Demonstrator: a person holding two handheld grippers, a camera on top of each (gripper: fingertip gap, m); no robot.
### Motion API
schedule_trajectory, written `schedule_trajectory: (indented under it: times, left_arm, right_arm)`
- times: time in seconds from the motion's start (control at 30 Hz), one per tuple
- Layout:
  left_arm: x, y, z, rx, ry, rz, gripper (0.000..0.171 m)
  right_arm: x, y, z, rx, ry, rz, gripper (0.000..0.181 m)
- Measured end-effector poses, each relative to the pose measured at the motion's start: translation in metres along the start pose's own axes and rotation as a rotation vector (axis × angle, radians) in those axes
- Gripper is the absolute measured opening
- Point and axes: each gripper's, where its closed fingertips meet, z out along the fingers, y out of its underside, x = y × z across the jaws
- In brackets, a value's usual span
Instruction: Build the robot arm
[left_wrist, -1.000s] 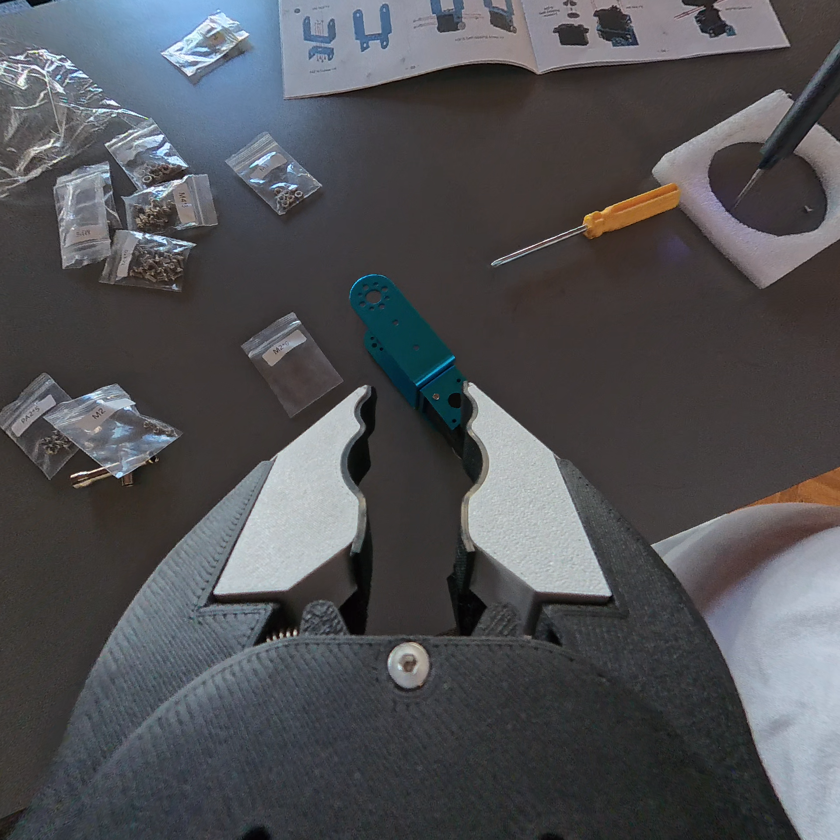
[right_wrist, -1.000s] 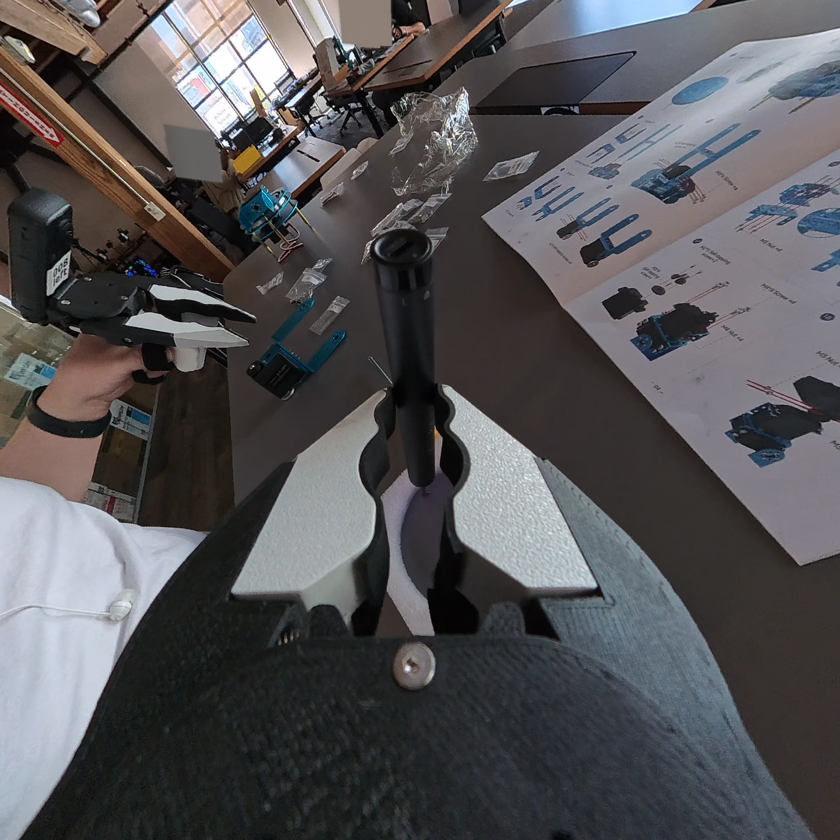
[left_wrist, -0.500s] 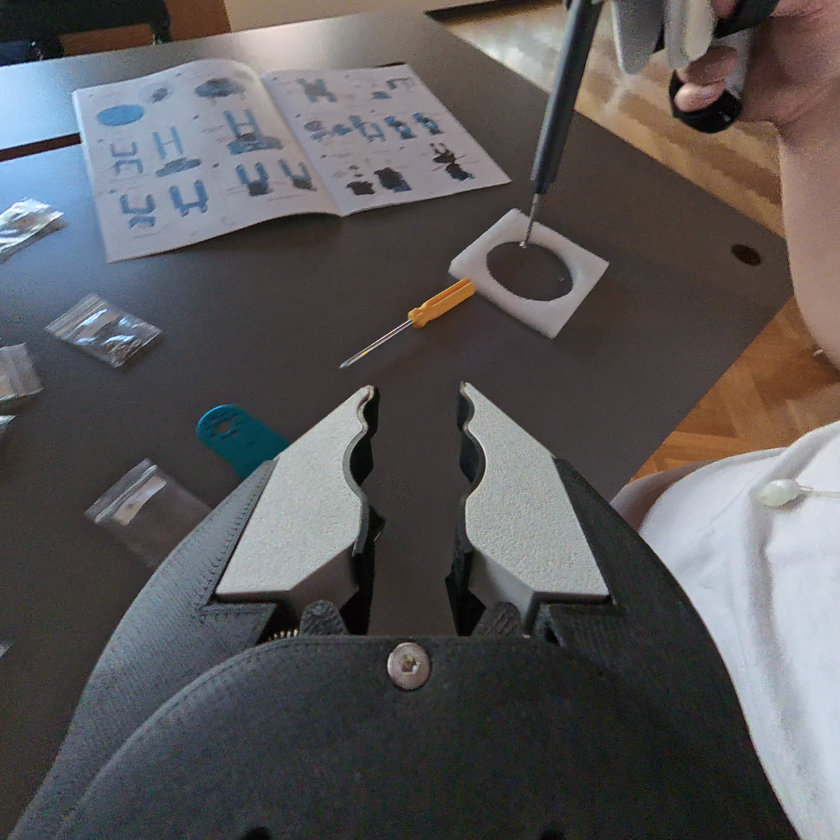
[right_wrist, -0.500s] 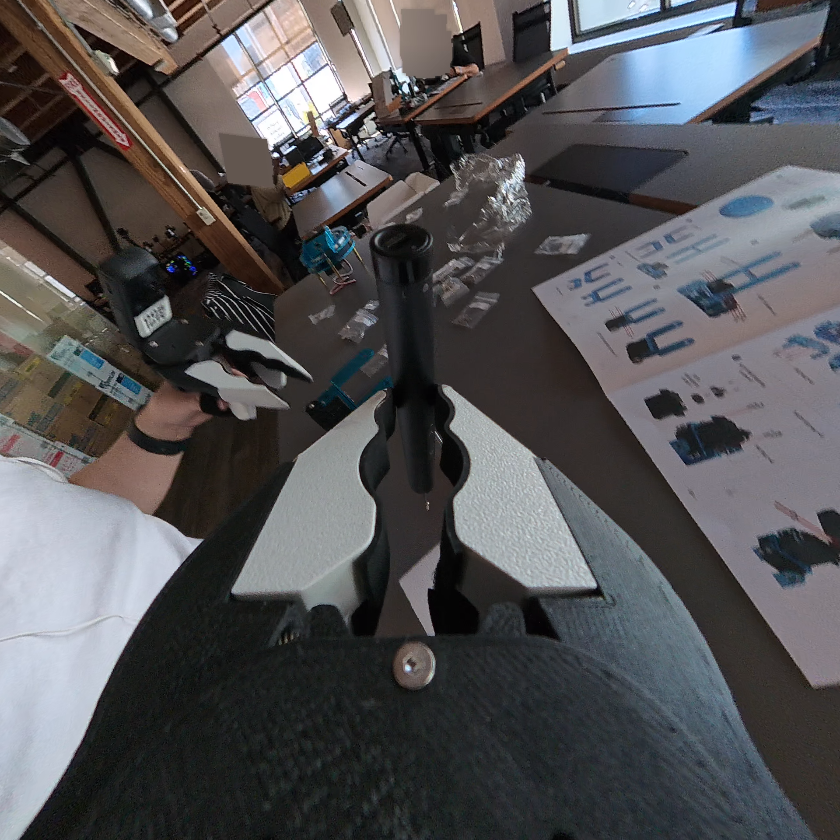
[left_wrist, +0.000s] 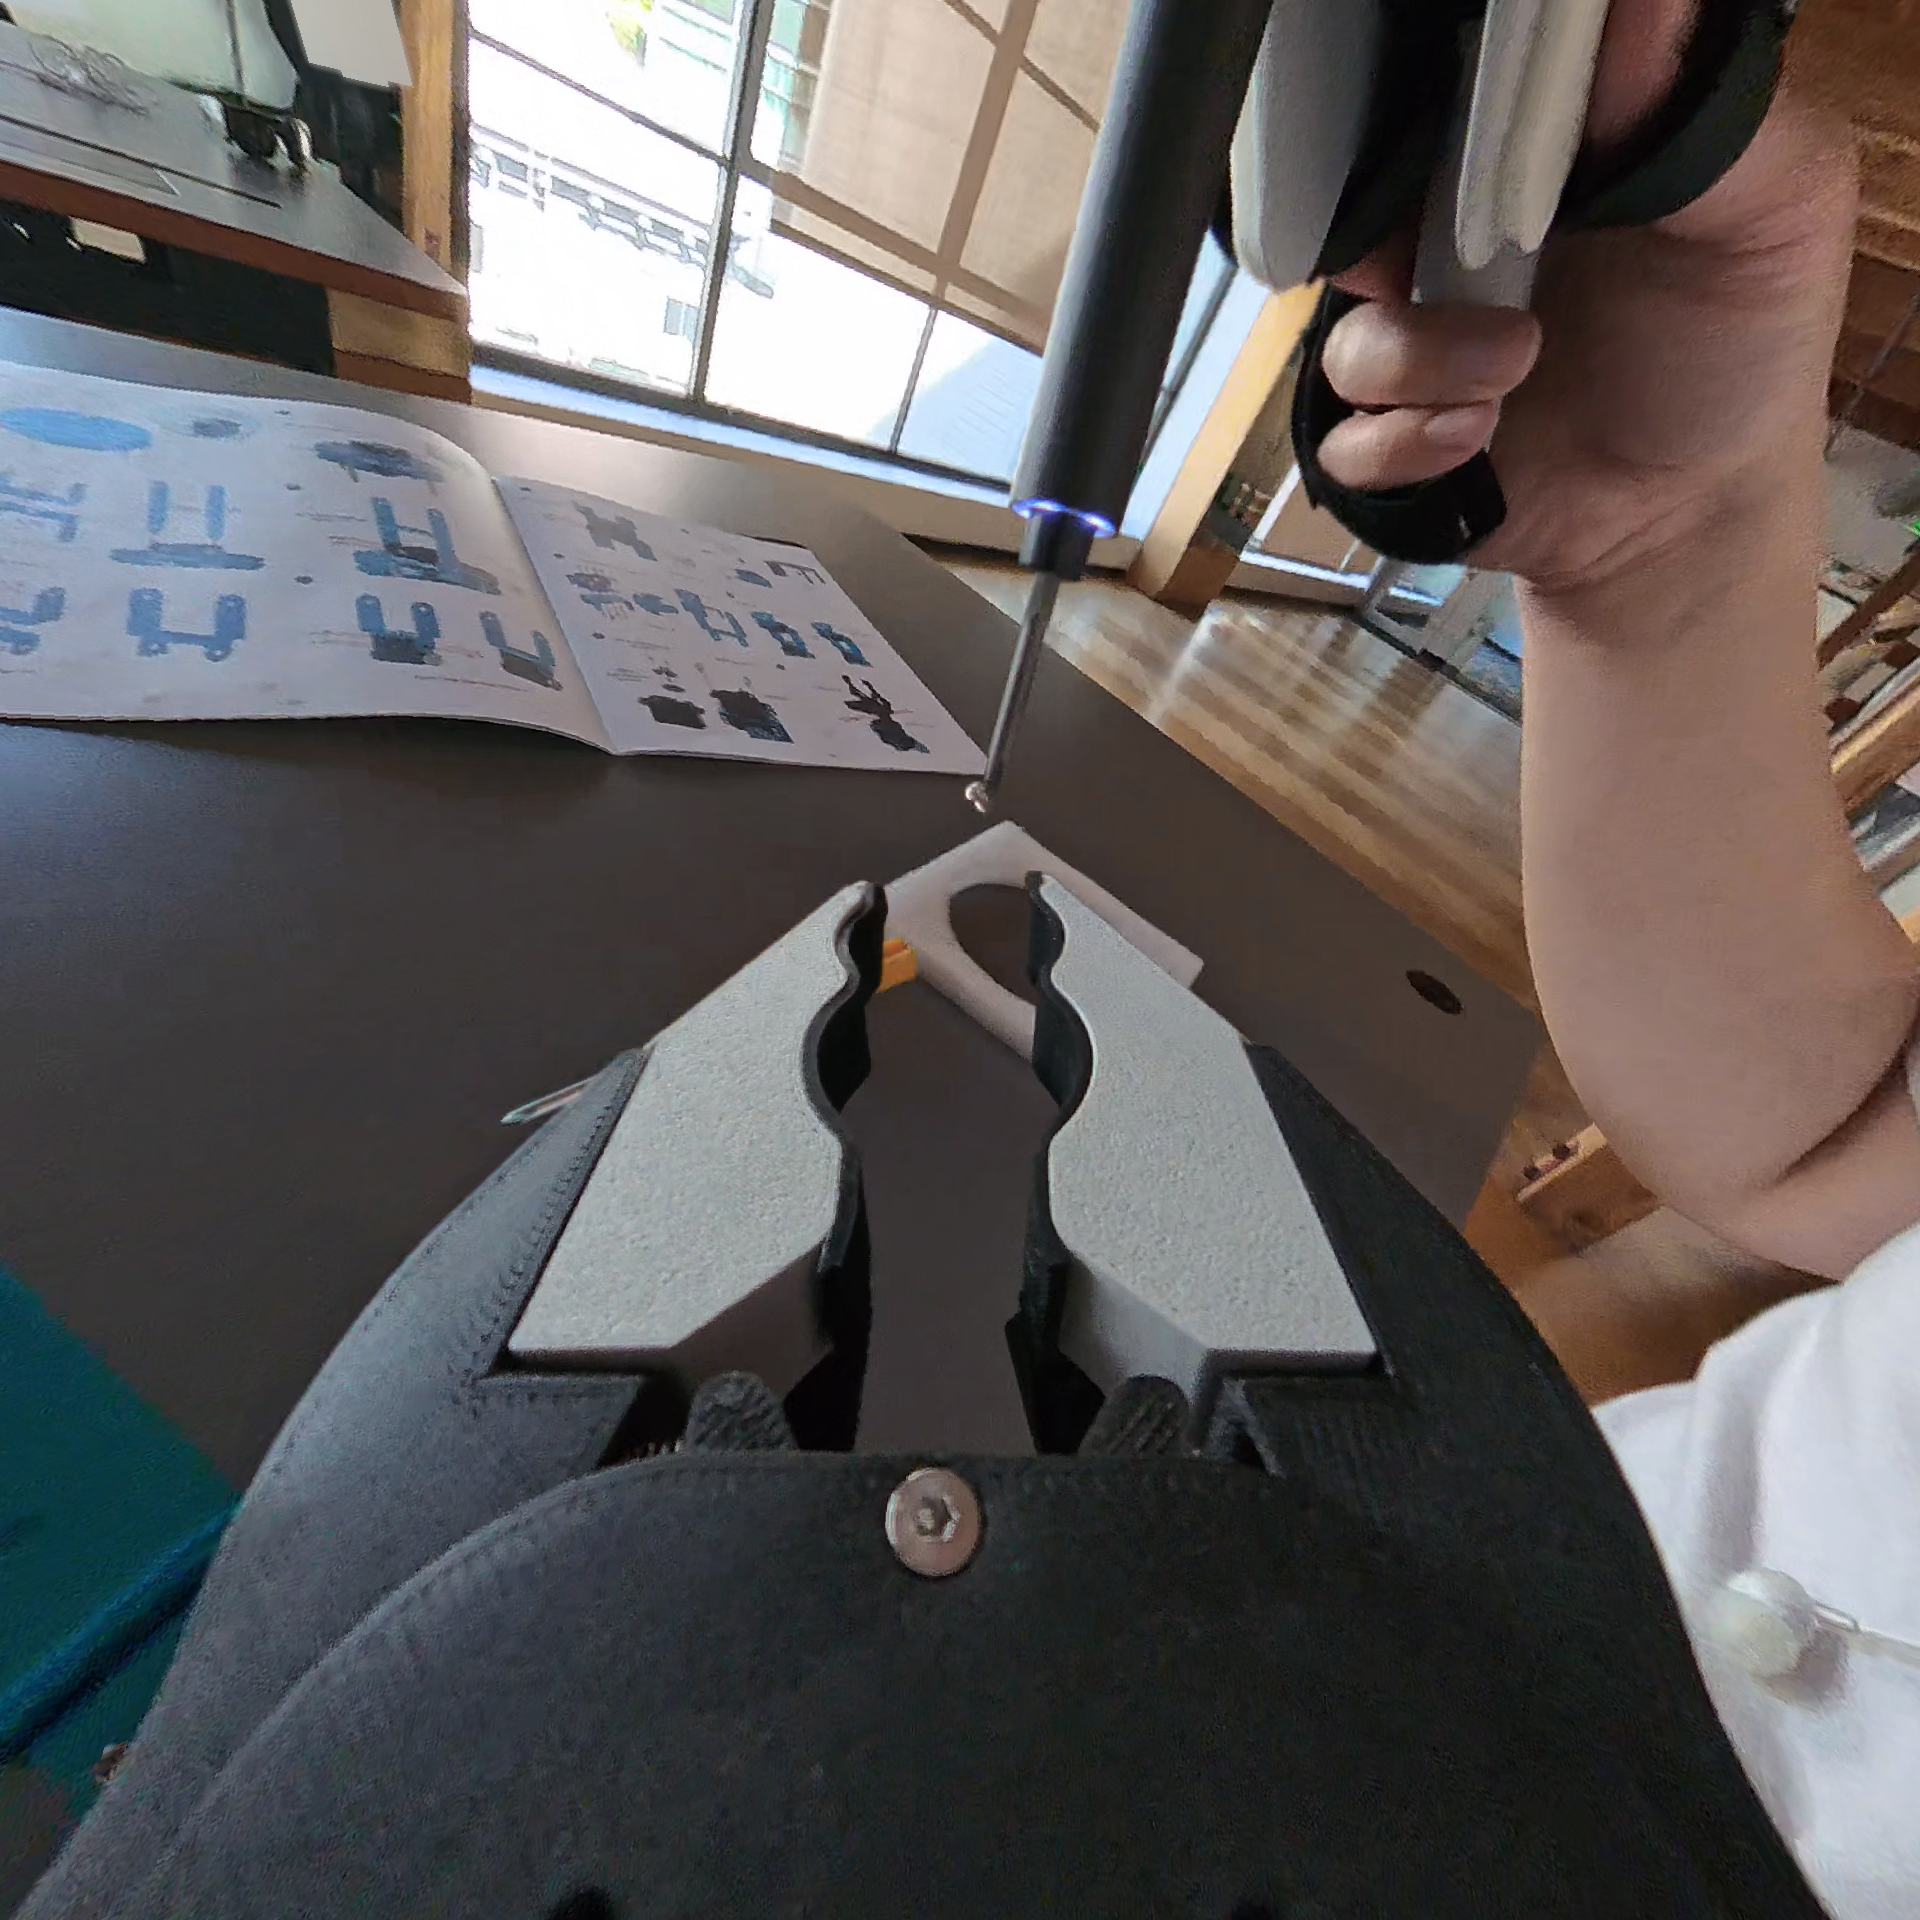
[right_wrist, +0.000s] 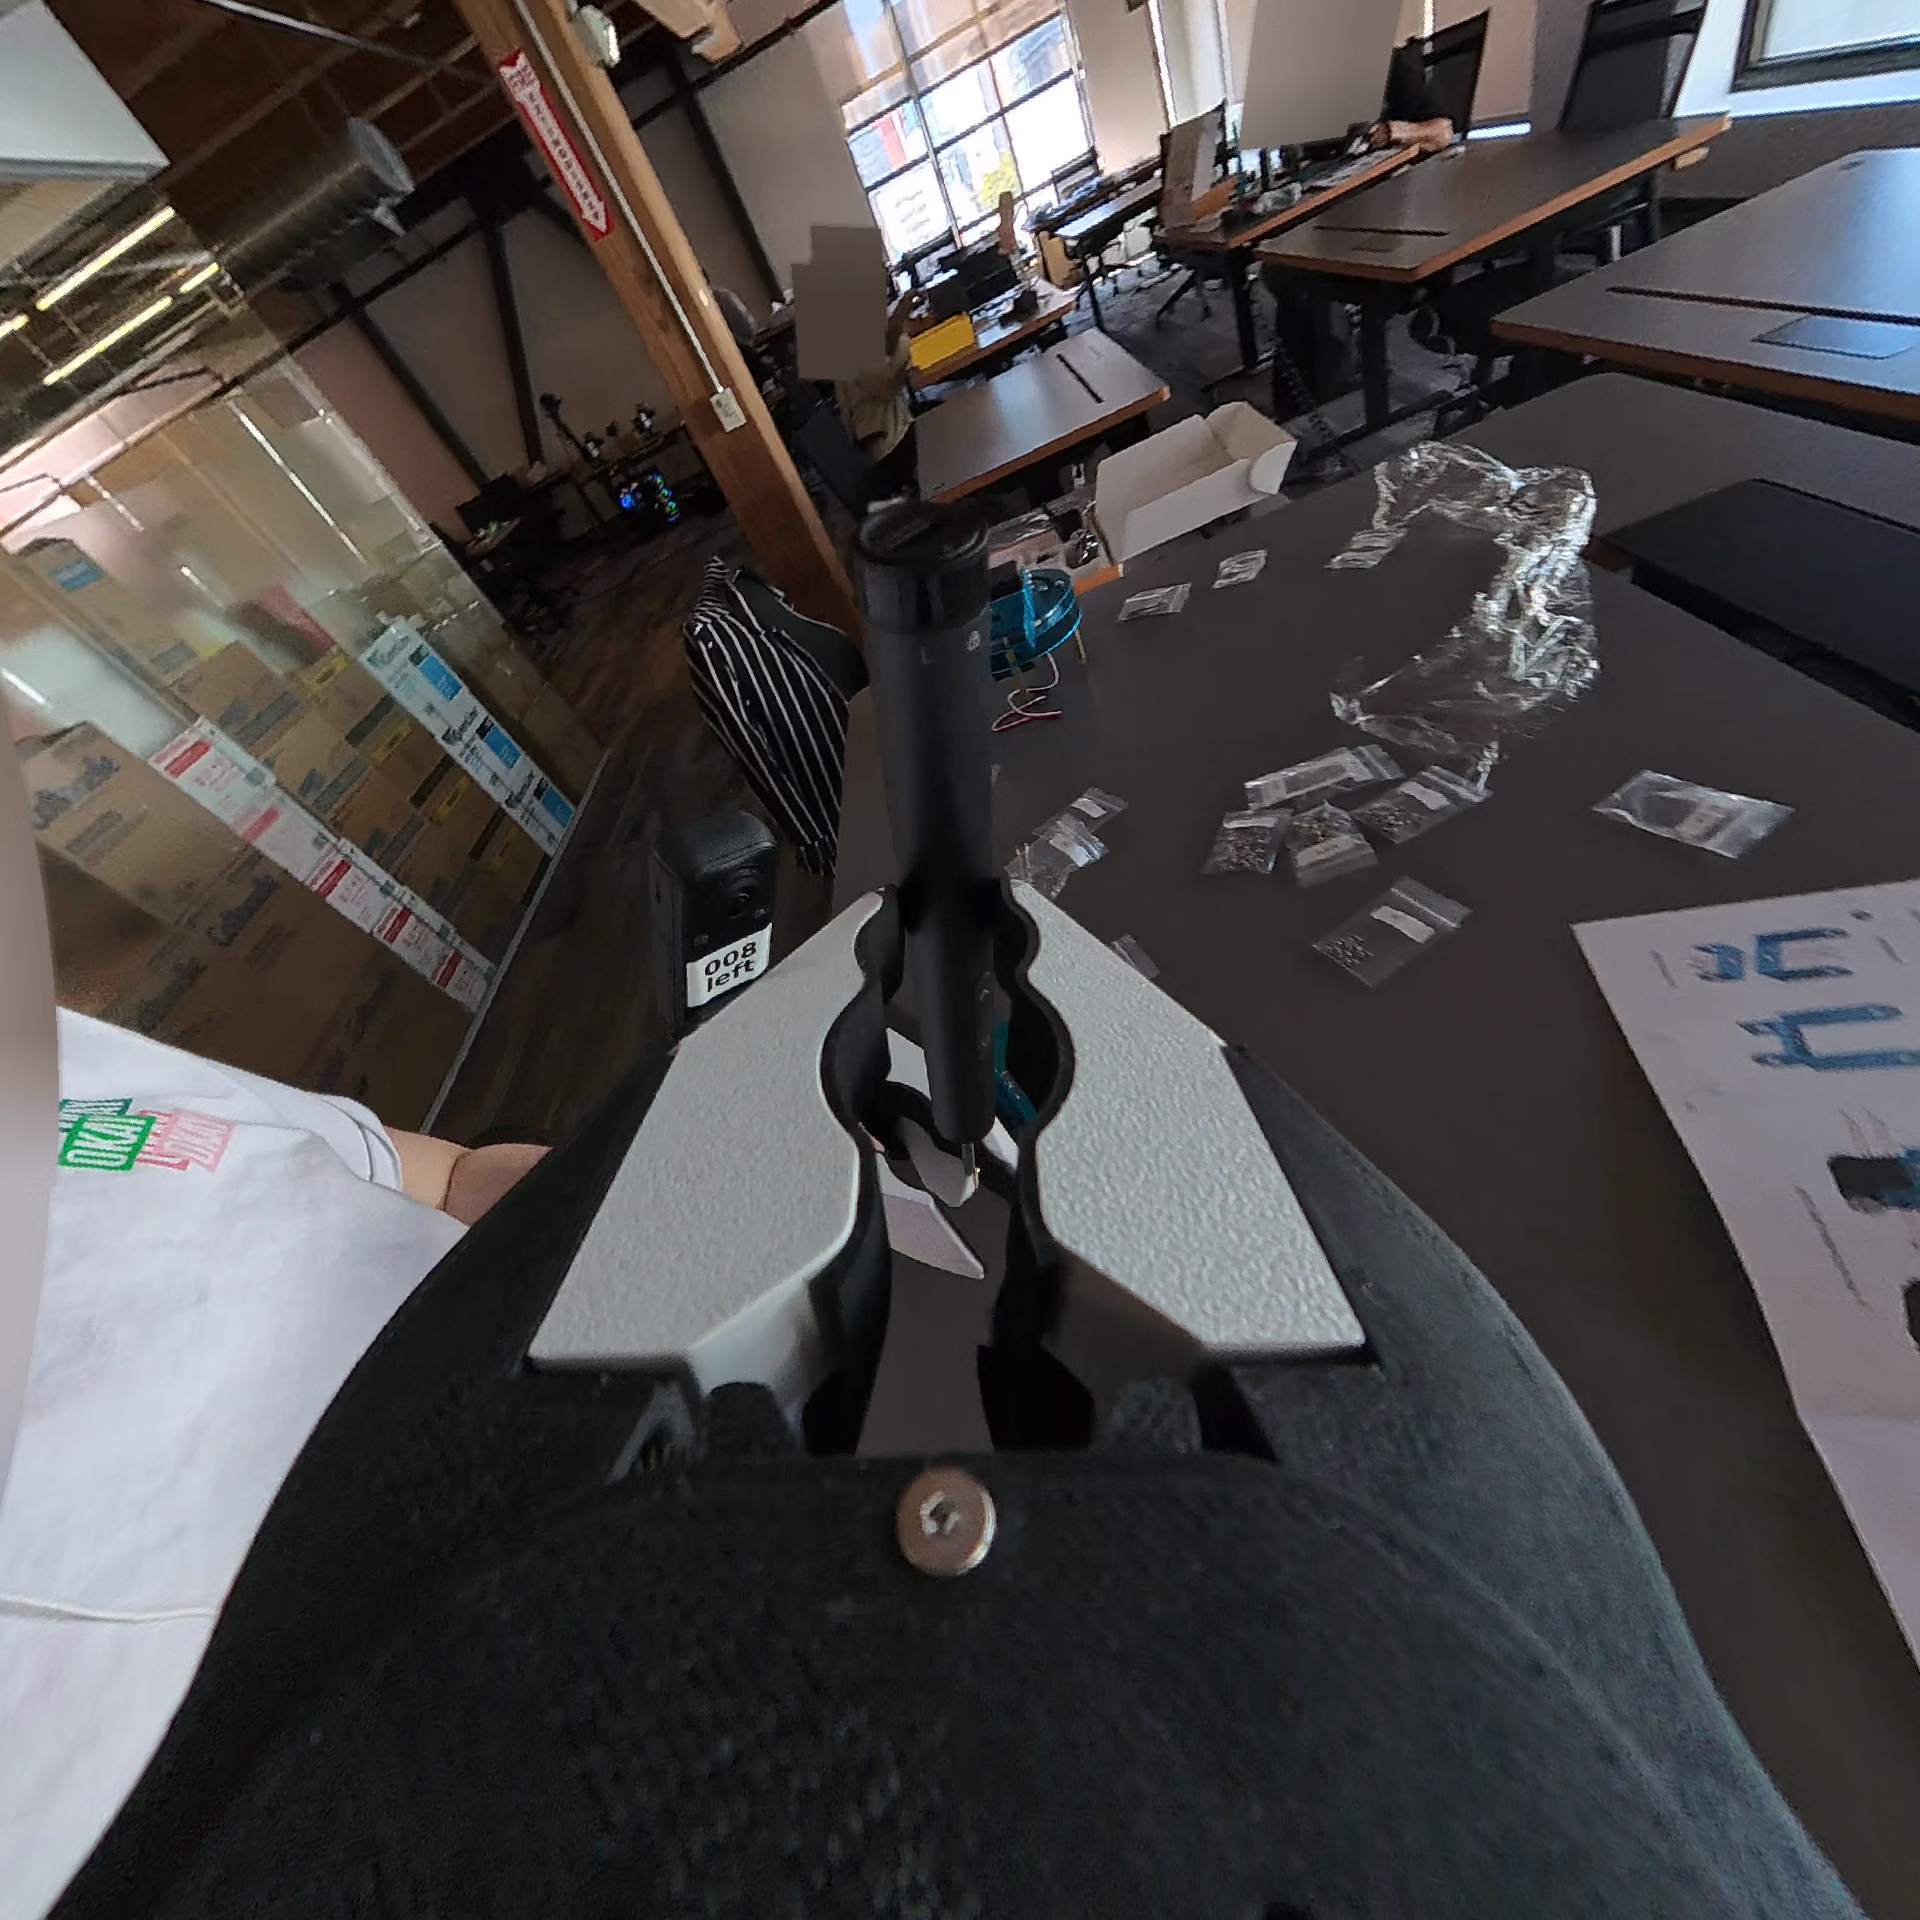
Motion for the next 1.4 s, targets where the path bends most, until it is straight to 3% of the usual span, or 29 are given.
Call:
schedule_trajectory:
  times: [0.1, 0.37, 0.6, 0.97, 1.4]
  left_arm:
    - [0.000, -0.010, -0.010, 0.082, -0.004, -0.014, 0.020]
    - [-0.009, -0.011, -0.023, 0.131, -0.021, -0.036, 0.001]
    - [-0.008, -0.008, -0.024, 0.095, -0.036, 0.022, 0.000]
    - [-0.003, 0.003, -0.026, -0.017, -0.130, 0.304, 0.000]
    - [0.000, 0.008, -0.025, -0.055, -0.129, 0.335, 0.000]
  right_arm:
    - [-0.007, 0.000, 0.016, -0.023, -0.025, -0.014, 0.016]
    - [-0.011, 0.005, 0.036, -0.061, -0.042, -0.017, 0.016]
    - [-0.013, 0.005, 0.034, -0.057, -0.046, -0.017, 0.016]
    - [-0.019, 0.008, 0.032, -0.078, -0.071, -0.007, 0.016]
    - [-0.018, 0.019, 0.029, -0.118, -0.072, -0.014, 0.016]
